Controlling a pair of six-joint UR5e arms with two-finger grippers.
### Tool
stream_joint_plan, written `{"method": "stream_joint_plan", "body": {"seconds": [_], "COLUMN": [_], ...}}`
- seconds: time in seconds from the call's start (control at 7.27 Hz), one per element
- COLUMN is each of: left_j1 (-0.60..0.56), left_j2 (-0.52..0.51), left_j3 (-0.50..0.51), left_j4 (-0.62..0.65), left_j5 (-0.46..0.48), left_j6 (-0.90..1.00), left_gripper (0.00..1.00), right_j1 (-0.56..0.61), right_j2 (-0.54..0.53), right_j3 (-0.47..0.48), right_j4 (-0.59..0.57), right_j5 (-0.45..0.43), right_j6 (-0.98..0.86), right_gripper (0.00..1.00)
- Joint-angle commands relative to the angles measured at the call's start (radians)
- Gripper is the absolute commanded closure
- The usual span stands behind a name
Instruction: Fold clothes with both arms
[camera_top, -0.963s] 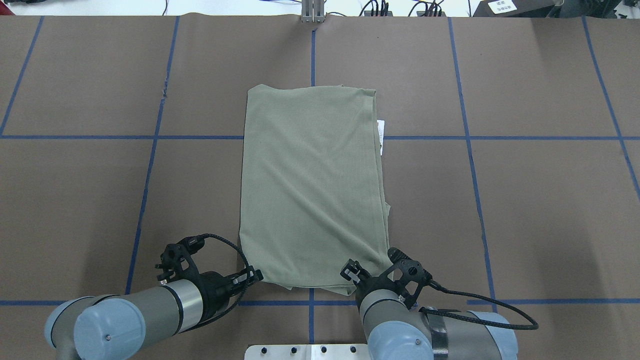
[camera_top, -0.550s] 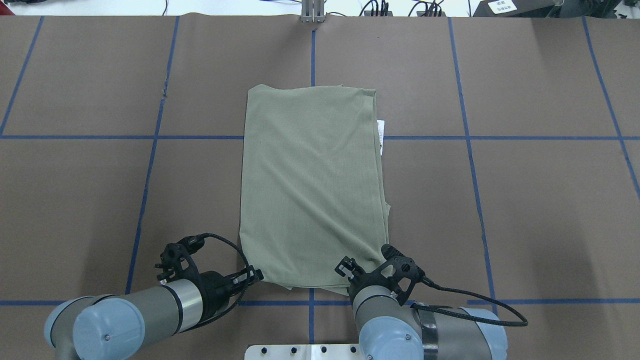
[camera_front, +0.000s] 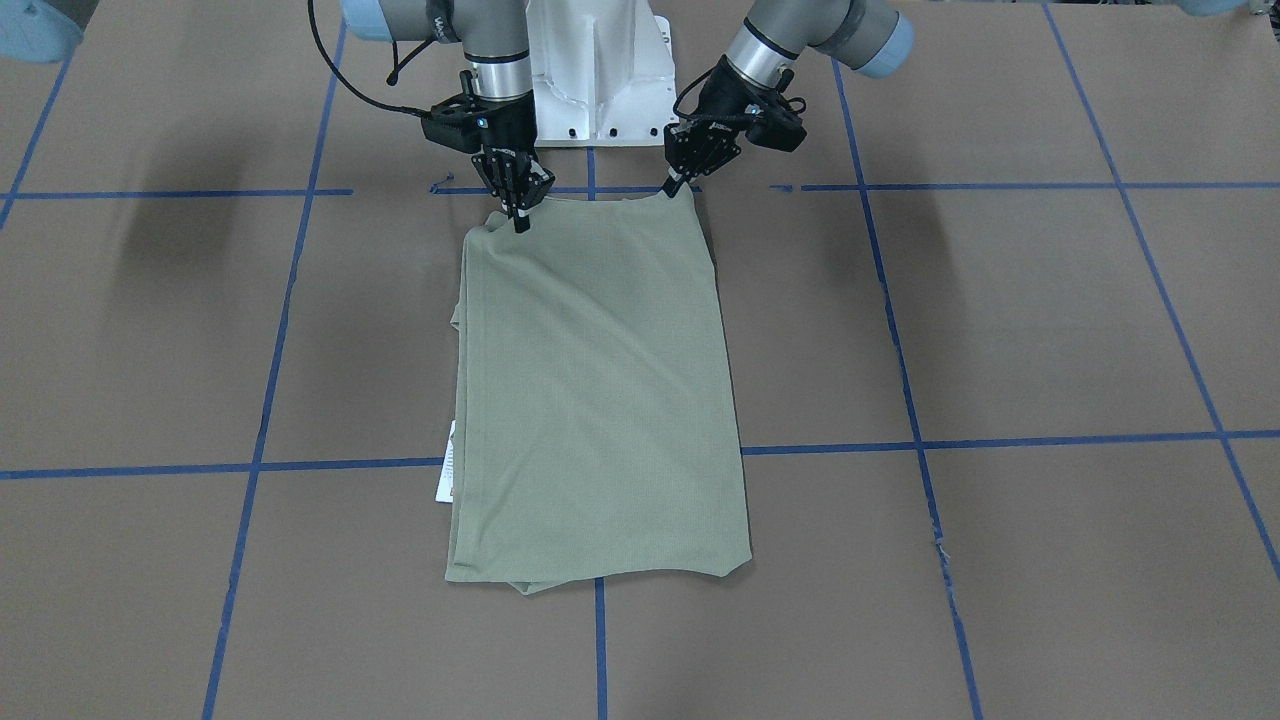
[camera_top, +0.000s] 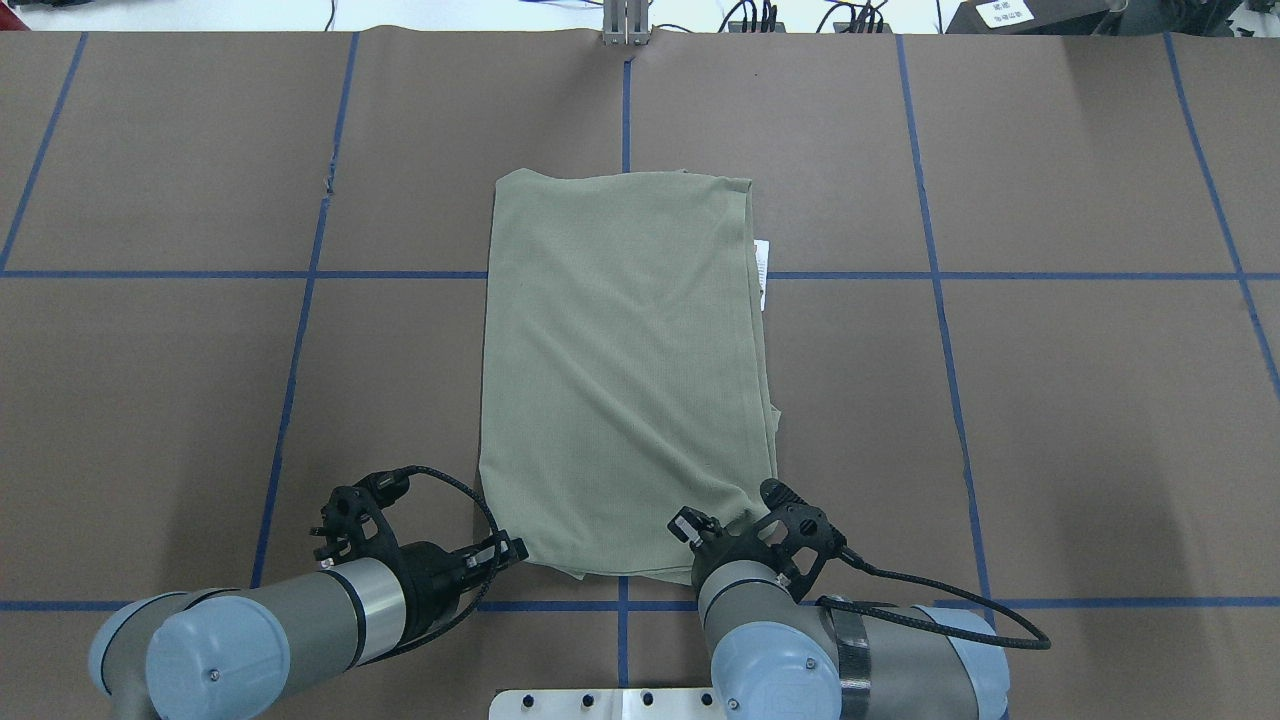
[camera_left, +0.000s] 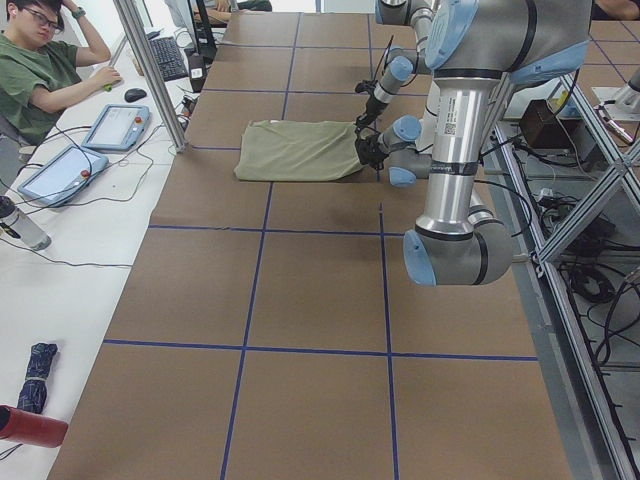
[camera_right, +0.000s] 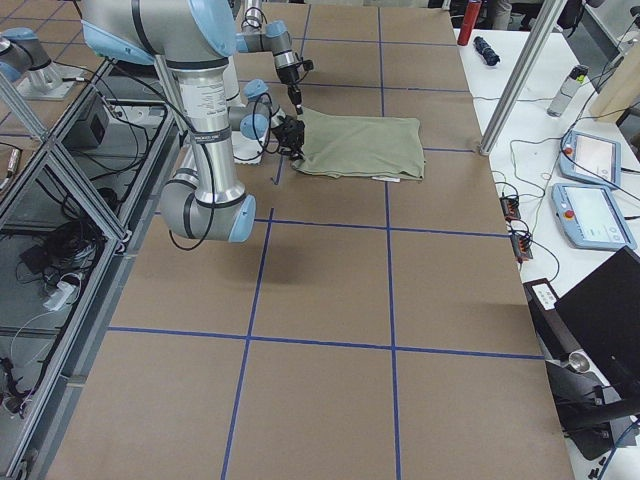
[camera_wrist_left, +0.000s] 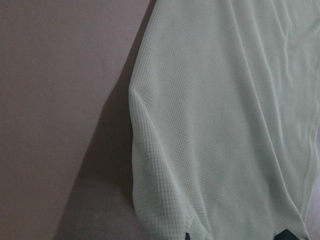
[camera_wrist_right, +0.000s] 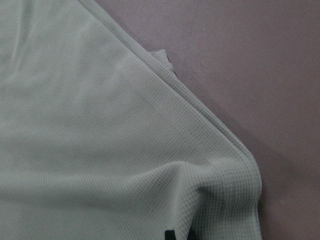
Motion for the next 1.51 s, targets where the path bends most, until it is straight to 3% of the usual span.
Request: {"method": "stream_joint_plan", "body": {"seconds": [0.0,0.14,0.28,0.41,0.55,0.69,0.83,1.1,1.38], "left_j1": [0.000,-0.006,-0.008,-0.008,-0.008,-0.011,-0.012,-0.012,-0.025], "left_j2": [0.000,0.004,0.020,0.017,0.018,0.011,0.001,0.001,-0.020], "left_j3": [-0.002,-0.058,-0.189,-0.328,-0.445,-0.548,-0.596,-0.579,-0.452], "left_j4": [-0.001,0.016,0.110,0.263,0.358,0.464,0.523,0.525,0.519], "left_j5": [-0.003,-0.012,-0.038,-0.066,-0.099,-0.142,-0.156,-0.155,-0.147], "left_j6": [0.000,0.020,0.075,0.075,0.075,0.075,0.075,0.078,0.104], "left_gripper": [1.00,1.00,1.00,1.00,1.00,1.00,1.00,1.00,1.00], "right_j1": [0.007,0.012,0.021,-0.023,-0.072,-0.094,-0.095,-0.097,-0.059], "right_j2": [-0.001,-0.008,-0.013,-0.001,0.001,0.002,0.020,0.022,0.075], "right_j3": [0.016,0.073,0.167,0.331,0.487,0.583,0.604,0.581,0.409], "right_j4": [-0.008,-0.012,-0.052,-0.254,-0.394,-0.485,-0.510,-0.512,-0.495], "right_j5": [-0.003,-0.003,-0.002,0.002,0.003,0.003,0.006,0.006,0.003], "right_j6": [-0.007,-0.009,-0.011,-0.009,-0.001,0.000,0.000,-0.001,-0.021], "right_gripper": [1.00,1.00,1.00,1.00,1.00,1.00,1.00,1.00,1.00]}}
